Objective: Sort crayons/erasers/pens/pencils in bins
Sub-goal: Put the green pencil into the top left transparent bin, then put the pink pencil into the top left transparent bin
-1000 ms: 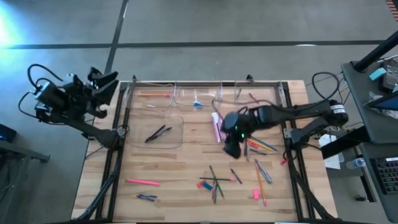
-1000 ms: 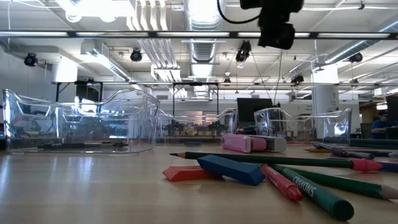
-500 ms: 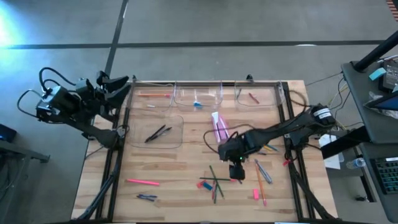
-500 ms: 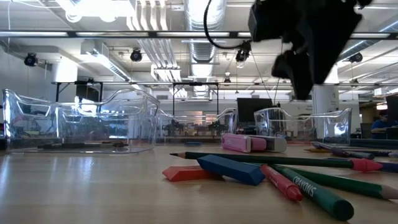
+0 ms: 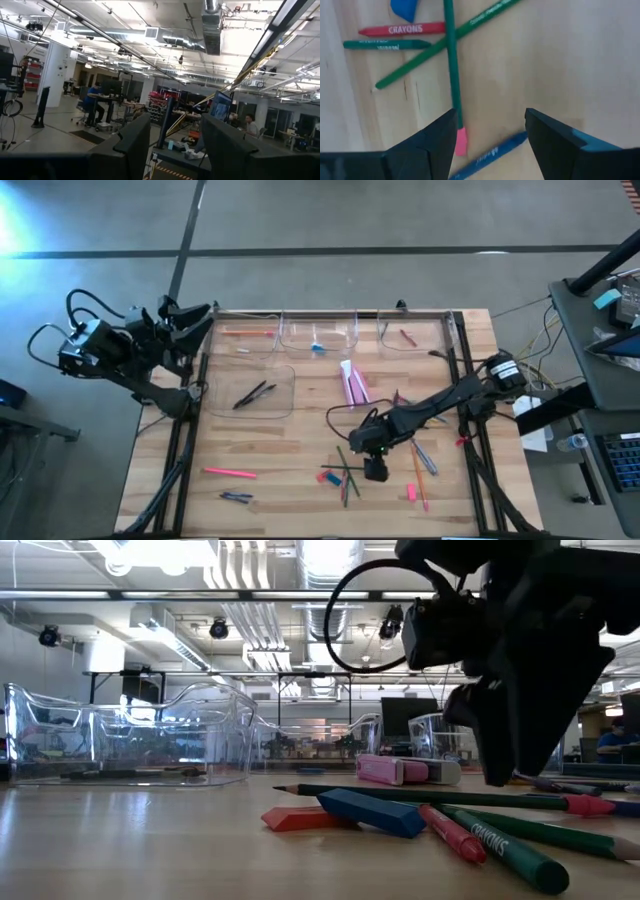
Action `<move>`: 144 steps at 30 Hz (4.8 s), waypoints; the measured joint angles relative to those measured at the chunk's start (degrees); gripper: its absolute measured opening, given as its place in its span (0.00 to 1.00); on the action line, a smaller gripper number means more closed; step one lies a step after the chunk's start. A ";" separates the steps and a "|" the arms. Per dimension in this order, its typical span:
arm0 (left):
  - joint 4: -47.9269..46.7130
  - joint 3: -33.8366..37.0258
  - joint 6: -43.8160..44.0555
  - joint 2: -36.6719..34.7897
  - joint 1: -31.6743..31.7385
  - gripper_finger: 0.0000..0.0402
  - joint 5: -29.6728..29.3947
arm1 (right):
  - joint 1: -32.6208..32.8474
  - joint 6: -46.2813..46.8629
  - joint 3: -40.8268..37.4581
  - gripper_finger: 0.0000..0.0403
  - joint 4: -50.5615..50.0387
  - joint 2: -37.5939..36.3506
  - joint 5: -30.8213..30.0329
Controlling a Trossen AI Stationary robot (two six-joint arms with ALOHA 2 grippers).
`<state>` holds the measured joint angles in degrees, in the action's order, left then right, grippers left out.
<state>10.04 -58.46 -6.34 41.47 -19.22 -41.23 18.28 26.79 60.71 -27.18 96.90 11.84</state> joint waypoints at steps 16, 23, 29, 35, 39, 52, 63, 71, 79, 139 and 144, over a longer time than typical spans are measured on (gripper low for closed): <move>0.02 0.02 -0.31 -2.68 -0.07 0.40 0.00 | 1.40 7.00 4.44 0.55 3.92 -0.08 -0.10; -0.04 0.04 -0.47 -2.30 -0.02 0.40 0.02 | 3.88 8.20 3.72 0.55 3.98 0.53 -3.03; -0.07 0.07 -0.16 -1.97 -0.02 0.40 0.02 | 4.25 6.60 2.02 0.55 4.01 3.05 -7.00; -0.04 0.07 -0.07 -2.27 -0.04 0.40 0.04 | 4.82 5.00 1.73 0.54 4.58 5.65 -7.94; -0.07 0.07 -0.05 -2.27 -0.04 0.40 0.04 | 4.98 3.98 1.62 0.52 4.40 7.30 -7.66; -0.07 0.07 -0.05 -2.25 -0.02 0.40 0.04 | 5.36 6.27 1.45 0.27 4.14 8.37 -8.22; -0.09 0.04 -1.93 -4.76 -0.02 0.40 0.07 | 5.35 11.70 1.60 0.09 3.68 4.88 -7.81; -0.26 0.00 -4.29 -10.31 -0.02 0.40 0.04 | 5.08 19.87 1.46 0.04 3.38 -0.05 -8.14; -7.71 0.28 -4.58 -14.40 -0.02 0.40 0.03 | 1.56 26.69 1.51 0.05 8.79 -7.61 -11.42; -15.71 0.81 9.00 -5.75 -0.02 0.40 0.50 | -37.27 -20.53 71.64 0.33 -15.94 22.24 5.05; -18.89 0.81 9.02 -5.58 -0.02 0.40 2.75 | -32.39 -18.47 59.90 0.30 -16.61 10.33 -1.21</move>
<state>-8.85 -57.65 2.67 35.90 -19.25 -38.49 -14.11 8.32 120.61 -43.79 107.23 10.62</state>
